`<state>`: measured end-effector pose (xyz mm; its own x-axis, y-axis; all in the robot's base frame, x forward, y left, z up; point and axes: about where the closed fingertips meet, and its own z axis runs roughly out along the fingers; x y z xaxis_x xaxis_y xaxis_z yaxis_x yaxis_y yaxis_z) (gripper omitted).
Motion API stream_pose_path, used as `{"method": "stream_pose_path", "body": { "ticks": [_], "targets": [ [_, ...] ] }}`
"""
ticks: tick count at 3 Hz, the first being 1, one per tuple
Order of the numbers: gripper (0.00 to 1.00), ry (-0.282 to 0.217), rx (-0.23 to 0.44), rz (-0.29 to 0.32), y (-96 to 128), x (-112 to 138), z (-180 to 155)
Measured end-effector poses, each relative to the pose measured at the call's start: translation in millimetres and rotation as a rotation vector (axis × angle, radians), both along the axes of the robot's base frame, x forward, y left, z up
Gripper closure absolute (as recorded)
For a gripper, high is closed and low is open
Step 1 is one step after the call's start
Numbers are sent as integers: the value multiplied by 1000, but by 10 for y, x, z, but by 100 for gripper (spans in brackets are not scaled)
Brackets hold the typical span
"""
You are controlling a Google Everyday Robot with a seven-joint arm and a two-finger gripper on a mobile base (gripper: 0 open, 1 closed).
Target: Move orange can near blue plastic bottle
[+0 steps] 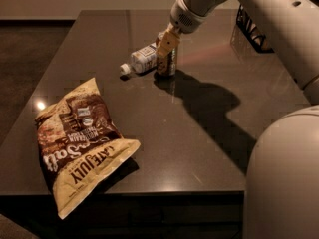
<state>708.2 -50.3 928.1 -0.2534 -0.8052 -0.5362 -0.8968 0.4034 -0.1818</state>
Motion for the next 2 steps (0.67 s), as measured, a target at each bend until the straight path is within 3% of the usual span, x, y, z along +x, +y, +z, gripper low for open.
{"method": "stream_pose_path", "body": {
  "ticks": [2],
  "targets": [
    [12, 8, -1, 5, 35, 8, -53]
  ]
}}
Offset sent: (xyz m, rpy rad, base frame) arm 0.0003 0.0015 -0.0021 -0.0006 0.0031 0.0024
